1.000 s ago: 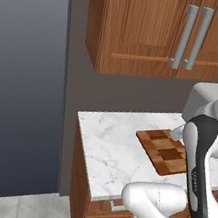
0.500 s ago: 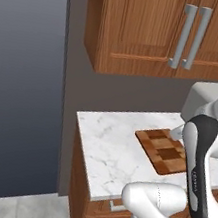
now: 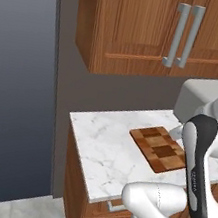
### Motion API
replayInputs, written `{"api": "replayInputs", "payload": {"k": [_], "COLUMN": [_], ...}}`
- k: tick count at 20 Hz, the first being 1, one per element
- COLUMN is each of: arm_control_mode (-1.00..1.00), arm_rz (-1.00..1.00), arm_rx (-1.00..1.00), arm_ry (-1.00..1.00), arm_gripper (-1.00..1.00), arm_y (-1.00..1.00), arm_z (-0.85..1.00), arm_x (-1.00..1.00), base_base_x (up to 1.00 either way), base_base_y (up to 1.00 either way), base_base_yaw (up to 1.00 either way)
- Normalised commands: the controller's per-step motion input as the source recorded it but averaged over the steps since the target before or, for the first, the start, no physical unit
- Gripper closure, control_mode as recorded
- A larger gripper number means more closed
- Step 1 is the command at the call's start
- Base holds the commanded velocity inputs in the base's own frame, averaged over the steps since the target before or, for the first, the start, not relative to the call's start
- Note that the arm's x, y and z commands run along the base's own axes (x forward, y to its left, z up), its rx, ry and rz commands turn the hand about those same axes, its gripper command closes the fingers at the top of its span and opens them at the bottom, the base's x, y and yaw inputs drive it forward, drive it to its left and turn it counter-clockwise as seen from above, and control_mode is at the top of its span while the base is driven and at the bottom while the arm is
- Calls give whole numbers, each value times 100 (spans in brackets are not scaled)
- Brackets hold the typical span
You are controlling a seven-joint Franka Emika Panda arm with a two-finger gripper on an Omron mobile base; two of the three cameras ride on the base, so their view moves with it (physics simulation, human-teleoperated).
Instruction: Move the cutting board and knife to the sink. Then move spray from the cabinet to the counter.
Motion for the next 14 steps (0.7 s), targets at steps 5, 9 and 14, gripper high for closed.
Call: {"api": "replayInputs", "payload": {"k": [5,9,14], "arm_control_mode": [100,-100,-100], "arm_rz": [0,0,0], "arm_rx": [0,0,0], "arm_ry": [0,0,0], "arm_gripper": [-100,-100,-100], "arm_y": [0,0,0], "arm_z": [0,0,-15], "arm_x": [0,0,1], "base_base_x": [4,0,0], "base_base_y": [1,0,0], "base_base_yaw": [-3,0,0]}}
